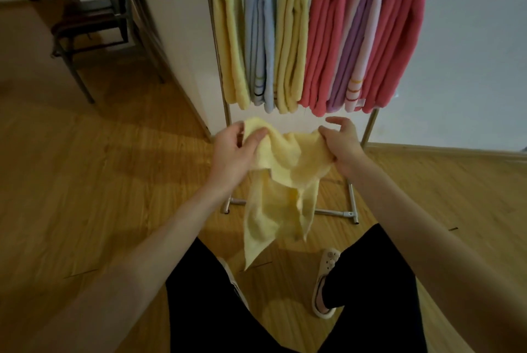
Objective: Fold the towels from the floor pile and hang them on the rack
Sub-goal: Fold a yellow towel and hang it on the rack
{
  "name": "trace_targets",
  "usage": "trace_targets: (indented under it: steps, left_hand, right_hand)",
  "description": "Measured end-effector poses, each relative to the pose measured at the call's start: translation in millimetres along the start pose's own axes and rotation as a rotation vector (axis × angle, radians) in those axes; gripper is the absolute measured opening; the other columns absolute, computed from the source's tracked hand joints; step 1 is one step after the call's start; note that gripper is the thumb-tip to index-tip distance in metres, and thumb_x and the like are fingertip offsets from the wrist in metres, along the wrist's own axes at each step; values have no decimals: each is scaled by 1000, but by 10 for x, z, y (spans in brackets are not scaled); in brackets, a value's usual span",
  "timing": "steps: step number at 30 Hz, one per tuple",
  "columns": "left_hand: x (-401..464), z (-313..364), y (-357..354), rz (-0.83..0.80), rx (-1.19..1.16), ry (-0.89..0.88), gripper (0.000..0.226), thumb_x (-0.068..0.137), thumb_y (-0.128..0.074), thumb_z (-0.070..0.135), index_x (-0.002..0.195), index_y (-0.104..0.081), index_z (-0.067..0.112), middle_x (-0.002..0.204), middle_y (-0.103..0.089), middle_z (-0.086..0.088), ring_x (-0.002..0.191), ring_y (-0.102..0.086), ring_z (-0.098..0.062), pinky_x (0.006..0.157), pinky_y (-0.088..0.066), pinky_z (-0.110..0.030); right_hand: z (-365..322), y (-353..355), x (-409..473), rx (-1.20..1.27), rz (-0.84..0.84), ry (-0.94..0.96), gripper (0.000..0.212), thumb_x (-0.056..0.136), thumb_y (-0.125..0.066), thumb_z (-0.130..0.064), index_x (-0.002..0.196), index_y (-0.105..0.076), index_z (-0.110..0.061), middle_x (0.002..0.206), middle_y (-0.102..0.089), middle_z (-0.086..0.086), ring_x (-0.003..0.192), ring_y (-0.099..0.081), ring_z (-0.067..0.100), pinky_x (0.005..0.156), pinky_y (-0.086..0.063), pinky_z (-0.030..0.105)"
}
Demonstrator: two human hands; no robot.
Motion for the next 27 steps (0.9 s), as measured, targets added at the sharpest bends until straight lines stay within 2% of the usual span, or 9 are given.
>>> trace_targets:
  steps: [4,6,10,15,18,20,22,25,27]
  left_hand:
    - [168,301,137,100,-17,-56,21,91,-62,22,109,-53,17,95,-62,0,70,-64,-4,54,-55,-24]
    - [222,371,141,80,-72,-14,20,91,-61,20,110,-57,16,97,-65,-4,74,-64,-9,57,-55,-25]
    - [219,471,-47,-134,-74,45,16,85,-68,14,100,-70,13,93,-70,4,87,-67,-7,74,-54,-22]
    - [149,594,-201,-395,225,-144,50,66,-82,8,111,-66,19,113,-64,3,108,-60,-9,91,-53,-29]
    - [191,660,-117,-287,507,-311,37,77,-74,6,111,-67,19,109,-63,4,104,-57,-8,90,-52,-30]
    - [204,711,-69,-265,537,-349,24,84,-68,10,106,-70,16,96,-65,3,88,-62,-9,80,-55,-30]
    - [218,742,-66,-293,527,-345,10,89,-62,21,93,-70,17,80,-65,3,72,-61,-9,68,-52,-28]
    - [316,744,-60,-244,636,-341,24,95,-52,32,86,-65,14,87,-54,-2,80,-50,-12,72,-38,-21]
    - [394,777,-39,-163,688,-351,26,97,-49,32,90,-65,12,99,-45,-3,91,-44,-11,81,-33,-20]
  right_hand:
    - [-1,-47,-31,-154,-115,102,16,92,-46,-5,99,-56,-15,101,-58,15,76,-54,19,63,-47,30]
    - [13,-104,-56,-197,-195,98,18,92,-47,-4,88,-59,-17,97,-59,14,76,-53,19,63,-46,28]
    - [56,-146,-123,-158,-301,39,16,90,-52,0,85,-65,-7,88,-65,9,79,-61,18,72,-54,32]
    - [132,-155,-103,-261,-396,-6,16,91,-58,-10,98,-71,-4,98,-69,15,86,-63,21,80,-54,37]
    - [86,-176,-139,-283,-467,-7,18,94,-57,-19,98,-72,-12,92,-69,6,82,-62,14,73,-52,30]
    - [49,-191,-188,-290,-511,-10,19,96,-53,-25,91,-71,-23,83,-70,-3,75,-62,9,65,-51,22]
    - [-13,-185,-258,-291,-535,5,26,97,-50,-32,83,-70,-21,74,-69,-4,67,-62,8,57,-51,19]
    - [-145,-168,-354,-290,-522,63,49,97,-40,-47,100,-64,-4,99,-65,17,87,-63,18,80,-52,31]
    - [-242,-172,-398,-274,-516,101,56,97,-29,-54,97,-63,-10,100,-65,11,96,-61,19,82,-50,29]
Point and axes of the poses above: each hand's wrist, its own x-axis towards the middle knuckle, its own y-axis out of the back of the hand, z = x × y, the point moved 9 cm from there along x, towards the middle knuckle
